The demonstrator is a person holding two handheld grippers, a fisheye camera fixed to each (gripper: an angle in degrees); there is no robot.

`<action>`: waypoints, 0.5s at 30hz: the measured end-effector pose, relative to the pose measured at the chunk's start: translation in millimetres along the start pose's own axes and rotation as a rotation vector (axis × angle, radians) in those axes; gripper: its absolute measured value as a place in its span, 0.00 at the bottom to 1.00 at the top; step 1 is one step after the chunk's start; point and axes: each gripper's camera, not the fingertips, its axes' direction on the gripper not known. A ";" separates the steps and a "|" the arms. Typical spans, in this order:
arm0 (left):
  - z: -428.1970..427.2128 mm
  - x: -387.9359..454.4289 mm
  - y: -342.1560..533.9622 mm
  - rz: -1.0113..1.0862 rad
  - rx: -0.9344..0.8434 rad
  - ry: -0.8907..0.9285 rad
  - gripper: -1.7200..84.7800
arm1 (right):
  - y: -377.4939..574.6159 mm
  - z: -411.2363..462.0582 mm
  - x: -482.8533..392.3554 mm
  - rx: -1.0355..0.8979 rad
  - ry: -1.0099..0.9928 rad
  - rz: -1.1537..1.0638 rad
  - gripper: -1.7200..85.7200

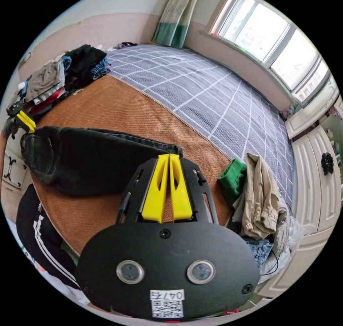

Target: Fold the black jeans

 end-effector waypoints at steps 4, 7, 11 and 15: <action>39.1 -47.4 -27.5 -0.019 -0.056 -0.075 0.04 | -37.7 50.8 -0.7 -0.095 0.015 0.015 0.01; 51.0 -62.4 -33.2 -0.017 -0.044 -0.131 0.04 | -52.3 77.6 4.3 -0.116 0.005 0.051 0.01; 51.1 -54.1 -23.8 -0.081 0.016 -0.519 0.04 | -52.4 99.5 18.6 -0.075 -0.028 0.166 0.05; 38.7 27.4 22.2 -0.023 0.125 -0.718 0.08 | -31.3 69.8 24.4 0.105 -0.175 0.233 0.15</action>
